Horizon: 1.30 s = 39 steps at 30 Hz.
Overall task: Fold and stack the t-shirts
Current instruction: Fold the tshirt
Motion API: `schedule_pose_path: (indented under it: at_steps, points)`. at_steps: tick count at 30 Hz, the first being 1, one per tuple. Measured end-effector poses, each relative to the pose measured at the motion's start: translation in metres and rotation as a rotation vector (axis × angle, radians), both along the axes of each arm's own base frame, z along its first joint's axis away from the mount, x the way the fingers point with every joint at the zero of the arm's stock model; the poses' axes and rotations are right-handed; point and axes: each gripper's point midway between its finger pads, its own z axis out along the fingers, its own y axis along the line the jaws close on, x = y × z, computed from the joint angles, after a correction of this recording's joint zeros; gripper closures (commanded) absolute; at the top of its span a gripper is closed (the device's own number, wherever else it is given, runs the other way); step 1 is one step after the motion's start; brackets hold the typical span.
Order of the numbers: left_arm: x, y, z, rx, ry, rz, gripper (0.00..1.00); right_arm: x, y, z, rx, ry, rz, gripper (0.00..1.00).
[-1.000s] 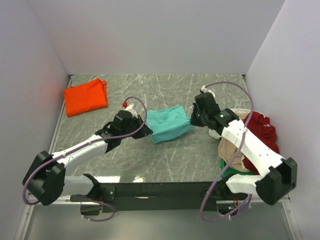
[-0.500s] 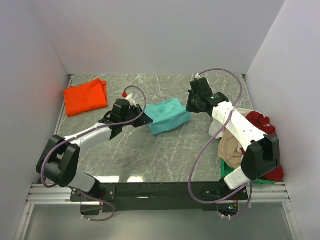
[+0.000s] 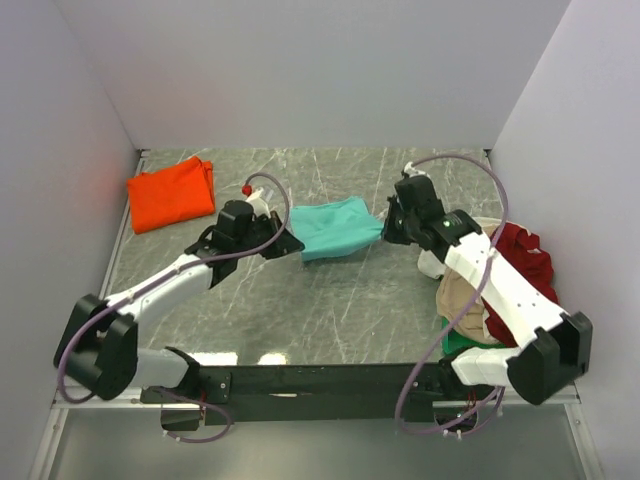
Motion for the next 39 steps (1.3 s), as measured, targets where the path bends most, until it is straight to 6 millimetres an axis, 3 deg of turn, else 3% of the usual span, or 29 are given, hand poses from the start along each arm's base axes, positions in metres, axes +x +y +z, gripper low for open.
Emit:
schedule_pose_path:
  at_steps: [8,12,16,21,27,34,39]
  points:
    - [-0.043,-0.002,0.01,0.029,-0.013,-0.048,0.99,-0.066,0.006,-0.013,0.01,0.034,0.052,1.0]
    - [-0.063,0.001,0.002,0.048,0.0,-0.057,0.99,-0.081,0.003,-0.009,0.031,0.025,0.046,1.0]
    - [-0.066,0.006,0.003,0.049,-0.004,-0.043,1.0,-0.084,0.0,-0.002,0.046,0.005,0.033,1.0]
    - [-0.062,0.002,0.0,0.044,0.001,-0.039,1.0,-0.077,0.0,-0.006,0.016,0.019,0.018,1.0]
    - [-0.052,-0.003,-0.006,0.052,0.018,-0.036,1.0,-0.05,-0.005,0.002,0.01,0.009,-0.02,1.0]
    - [-0.02,-0.001,0.002,0.018,0.003,-0.003,1.0,-0.021,-0.004,0.011,0.001,-0.003,-0.027,1.0]
    - [0.003,-0.001,-0.007,0.005,0.027,0.0,1.0,0.007,-0.002,0.004,-0.006,0.022,-0.035,1.0]
